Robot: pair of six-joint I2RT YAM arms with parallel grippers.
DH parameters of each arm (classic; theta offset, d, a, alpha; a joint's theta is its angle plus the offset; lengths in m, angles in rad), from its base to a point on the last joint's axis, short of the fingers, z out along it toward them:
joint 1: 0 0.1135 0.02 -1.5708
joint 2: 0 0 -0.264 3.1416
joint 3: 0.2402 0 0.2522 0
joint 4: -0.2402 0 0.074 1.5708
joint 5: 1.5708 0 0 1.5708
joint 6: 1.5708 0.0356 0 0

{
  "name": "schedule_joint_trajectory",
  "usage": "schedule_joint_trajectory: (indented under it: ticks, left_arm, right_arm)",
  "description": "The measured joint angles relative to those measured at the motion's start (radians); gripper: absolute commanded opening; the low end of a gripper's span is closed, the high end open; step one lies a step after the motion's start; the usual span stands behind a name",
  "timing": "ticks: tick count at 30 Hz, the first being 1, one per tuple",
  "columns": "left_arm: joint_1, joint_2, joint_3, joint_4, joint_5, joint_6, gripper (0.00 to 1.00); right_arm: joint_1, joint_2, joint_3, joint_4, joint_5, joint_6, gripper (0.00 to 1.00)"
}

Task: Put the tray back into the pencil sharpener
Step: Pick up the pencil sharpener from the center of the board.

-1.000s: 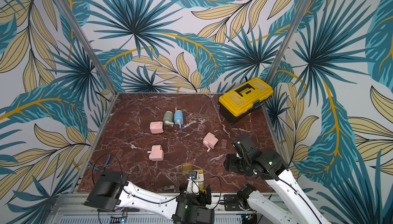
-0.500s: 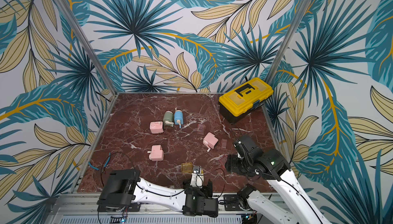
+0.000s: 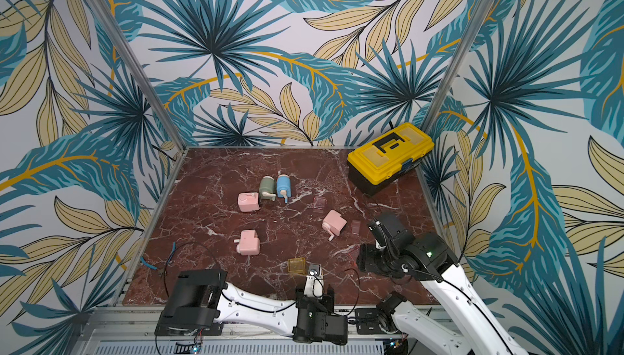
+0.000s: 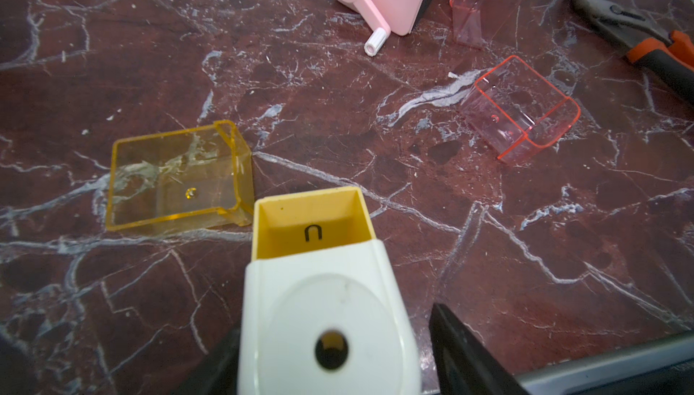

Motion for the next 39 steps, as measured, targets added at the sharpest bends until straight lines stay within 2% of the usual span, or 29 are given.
schedule_joint_trajectory:
  ticks: [13,22,27,32,39]
  left_arm:
    - [0.000,0.000,0.000,0.000,-0.005,-0.002,0.49]
    - [-0.001,-0.022,0.002,-0.005,0.036,0.103,0.28]
    - [-0.002,-0.105,0.002,-0.020,0.083,0.179,0.18]
    - [0.017,-0.230,0.001,-0.034,0.133,0.275,0.15]
    - [0.136,-0.397,-0.009,-0.042,0.221,0.473,0.14]
  right_arm:
    - [0.000,0.000,0.011,-0.008,0.000,0.000,0.69]
    - [0.000,0.000,0.055,-0.014,0.003,0.001,0.69]
    - [0.000,0.000,0.073,-0.015,0.012,0.005,0.69]
    - [0.000,0.009,0.096,-0.016,0.027,0.016,0.69]
    - [0.000,0.053,0.143,-0.011,0.053,0.027,0.69]
